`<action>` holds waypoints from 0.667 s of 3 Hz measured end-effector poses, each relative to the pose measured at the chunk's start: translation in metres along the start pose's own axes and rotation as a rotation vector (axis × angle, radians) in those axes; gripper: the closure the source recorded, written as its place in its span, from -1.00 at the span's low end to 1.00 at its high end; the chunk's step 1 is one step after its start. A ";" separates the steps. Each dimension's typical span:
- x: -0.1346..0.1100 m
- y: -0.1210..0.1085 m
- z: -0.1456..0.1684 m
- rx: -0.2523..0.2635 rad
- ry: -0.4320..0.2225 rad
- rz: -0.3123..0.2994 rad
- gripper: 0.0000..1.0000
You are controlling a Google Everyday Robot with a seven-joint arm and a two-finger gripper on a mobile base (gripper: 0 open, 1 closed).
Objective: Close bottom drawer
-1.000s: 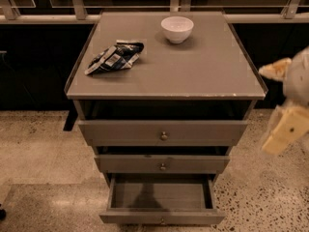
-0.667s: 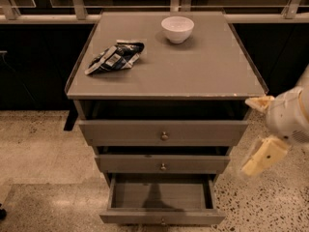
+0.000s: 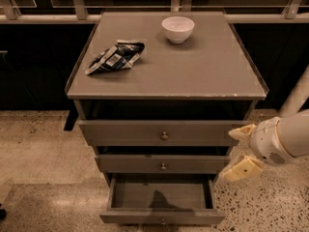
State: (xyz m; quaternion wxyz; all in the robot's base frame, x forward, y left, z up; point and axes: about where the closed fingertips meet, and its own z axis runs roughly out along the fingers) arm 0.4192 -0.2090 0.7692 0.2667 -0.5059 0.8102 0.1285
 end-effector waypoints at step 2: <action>0.000 0.000 0.000 0.000 0.000 0.000 0.45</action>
Offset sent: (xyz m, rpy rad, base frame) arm -0.0001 0.0000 0.0001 -0.0001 0.0000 0.0002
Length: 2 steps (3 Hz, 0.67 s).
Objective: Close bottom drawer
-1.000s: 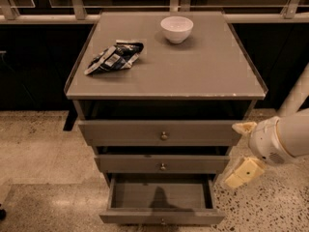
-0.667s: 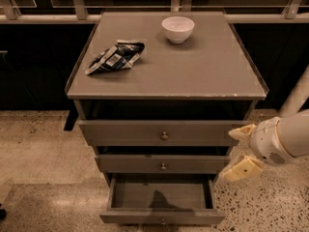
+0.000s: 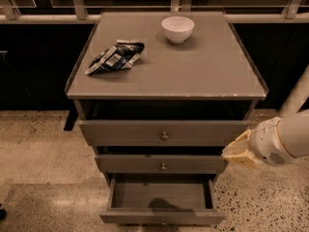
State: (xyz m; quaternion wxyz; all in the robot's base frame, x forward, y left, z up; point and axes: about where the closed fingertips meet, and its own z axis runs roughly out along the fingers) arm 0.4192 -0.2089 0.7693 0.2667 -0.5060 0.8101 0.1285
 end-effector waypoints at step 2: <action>0.034 0.025 0.040 0.010 -0.077 0.070 1.00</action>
Offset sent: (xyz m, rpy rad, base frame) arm -0.0338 -0.0103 -0.1437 0.1834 -0.0646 -0.2199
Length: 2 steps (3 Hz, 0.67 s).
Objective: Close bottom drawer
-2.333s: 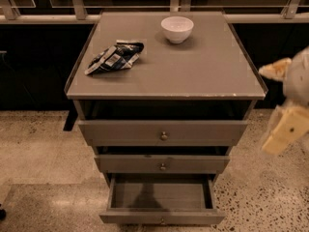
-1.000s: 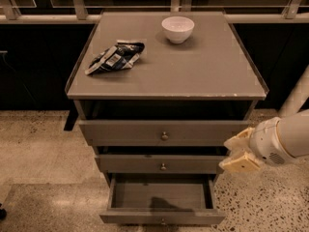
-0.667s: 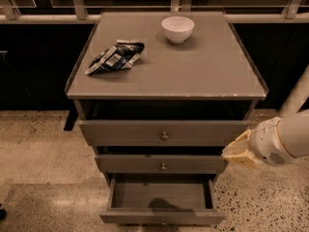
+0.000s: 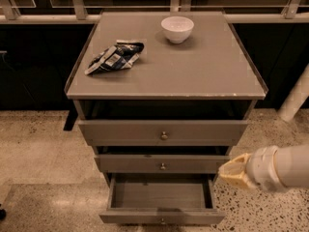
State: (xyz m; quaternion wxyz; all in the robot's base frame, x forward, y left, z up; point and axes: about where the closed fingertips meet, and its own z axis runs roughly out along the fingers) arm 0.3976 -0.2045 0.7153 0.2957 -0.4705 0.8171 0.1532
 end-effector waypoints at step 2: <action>0.106 0.038 0.143 -0.045 -0.045 0.221 1.00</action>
Offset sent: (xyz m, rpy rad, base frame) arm -0.0028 0.0140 -0.2861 0.1343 0.0974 -0.3290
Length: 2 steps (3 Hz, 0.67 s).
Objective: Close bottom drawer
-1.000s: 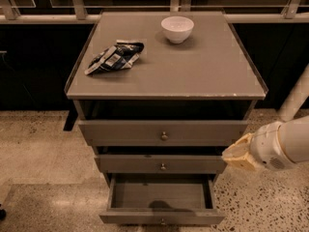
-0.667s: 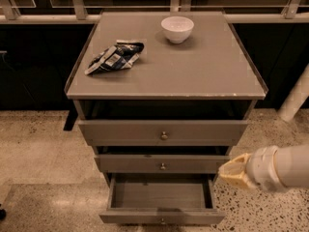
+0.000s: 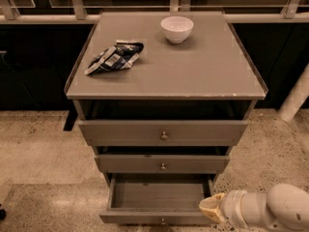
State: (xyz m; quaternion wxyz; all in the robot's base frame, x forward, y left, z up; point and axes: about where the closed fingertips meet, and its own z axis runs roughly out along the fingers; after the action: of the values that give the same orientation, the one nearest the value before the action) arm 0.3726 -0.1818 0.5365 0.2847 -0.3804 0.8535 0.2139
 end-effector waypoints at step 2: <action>0.049 -0.020 0.065 0.034 0.017 0.102 1.00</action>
Offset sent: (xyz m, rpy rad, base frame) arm 0.0071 -0.0011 -0.0589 -0.0014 0.0399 -0.0655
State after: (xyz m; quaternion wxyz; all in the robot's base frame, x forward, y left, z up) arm 0.3825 -0.1823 0.4537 0.2725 -0.3335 0.8777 0.2102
